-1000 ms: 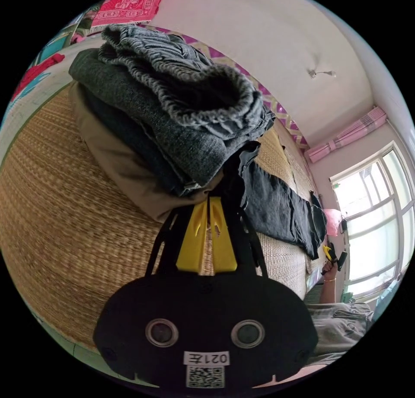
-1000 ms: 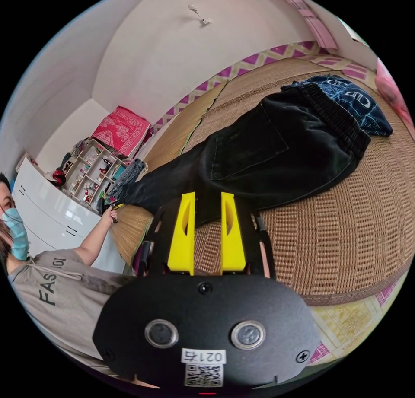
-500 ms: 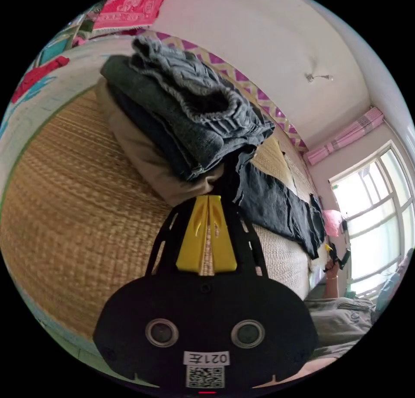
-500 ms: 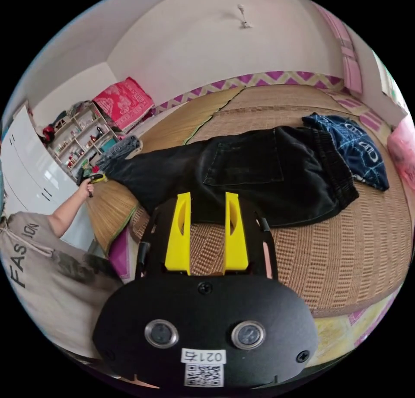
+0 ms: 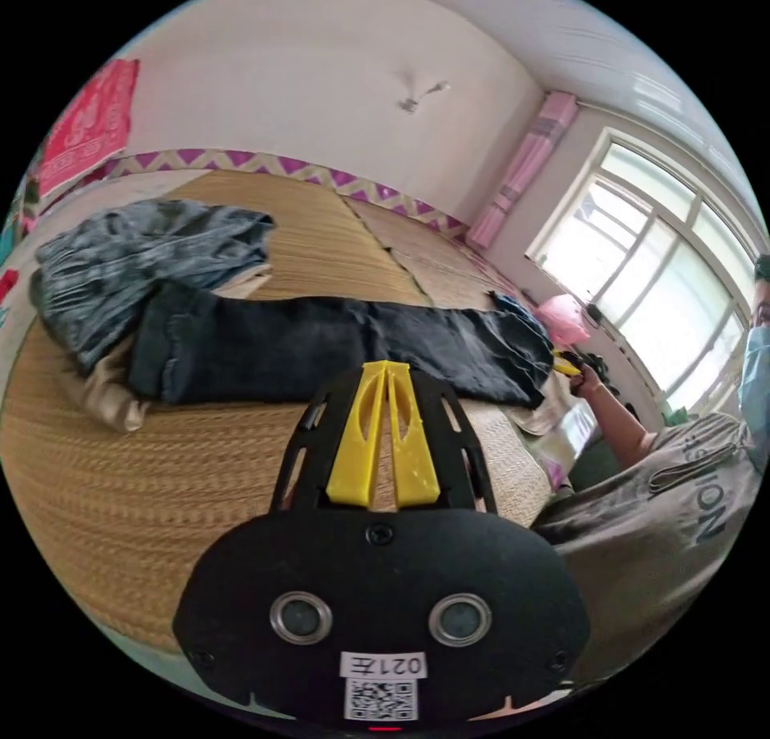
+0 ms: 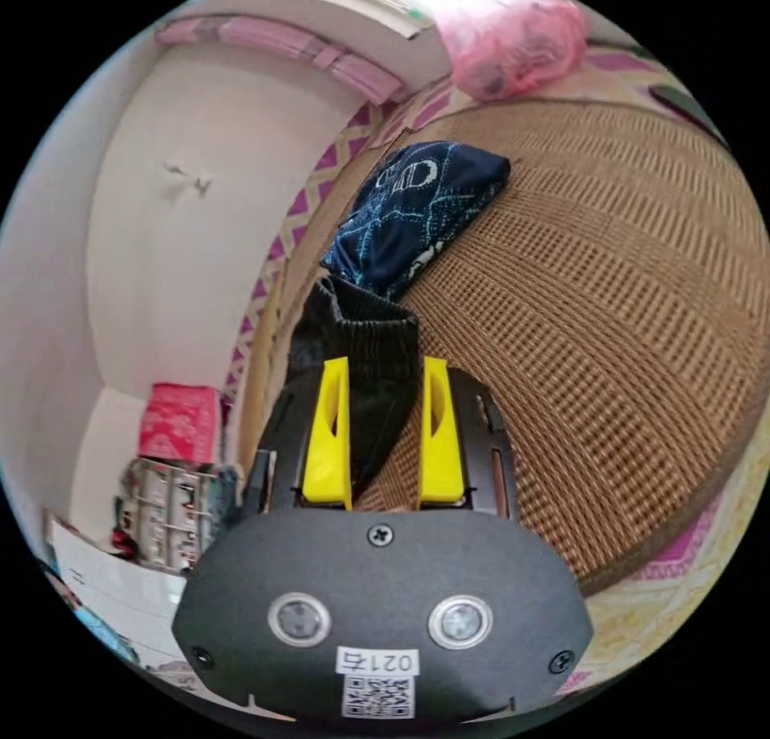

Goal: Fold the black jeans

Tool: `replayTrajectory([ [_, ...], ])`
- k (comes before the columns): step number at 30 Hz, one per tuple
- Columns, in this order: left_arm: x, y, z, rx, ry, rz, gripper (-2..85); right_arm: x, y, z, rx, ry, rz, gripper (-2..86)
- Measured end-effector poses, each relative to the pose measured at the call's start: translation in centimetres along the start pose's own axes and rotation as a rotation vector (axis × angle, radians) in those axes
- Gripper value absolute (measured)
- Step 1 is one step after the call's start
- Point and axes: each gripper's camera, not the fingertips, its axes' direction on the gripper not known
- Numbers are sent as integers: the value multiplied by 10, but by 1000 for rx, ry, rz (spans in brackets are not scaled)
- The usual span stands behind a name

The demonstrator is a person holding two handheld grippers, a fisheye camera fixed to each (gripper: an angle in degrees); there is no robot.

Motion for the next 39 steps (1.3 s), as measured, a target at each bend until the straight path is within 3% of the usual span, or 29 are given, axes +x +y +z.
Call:
replayTrajectory([
  [7,92,-77,145,-96,201,79,-10,84,-29,33,-70,-331,216,71],
  [15,187,-120,263,-317,353,52,-9,69,-76,-48,-79,-253,74,65],
  [18,212,-132,270,-335,364,78,-9,87,-100,-64,-24,-199,82,86],
  [21,215,-152,253,-316,355,85,-6,84,-125,-55,-124,-255,42,130],
  [24,206,-176,219,-257,313,102,11,-32,-128,-76,-57,-58,-306,131],
  [26,211,-192,196,-208,243,193,37,-162,-97,-57,6,137,-779,98],
  [29,236,-214,170,-145,-77,433,64,-287,-54,7,27,358,-1251,70],
  [30,238,-223,162,-105,-134,477,62,-305,-52,24,5,394,-1303,71],
  [32,232,-243,158,-128,-81,484,59,-358,-63,92,-155,482,-1443,77],
  [36,220,-283,179,-320,-159,504,4,-401,-101,177,-380,542,-1514,85],
  [39,210,-301,177,-292,-223,473,-6,-420,-128,234,-510,608,-1569,92],
])
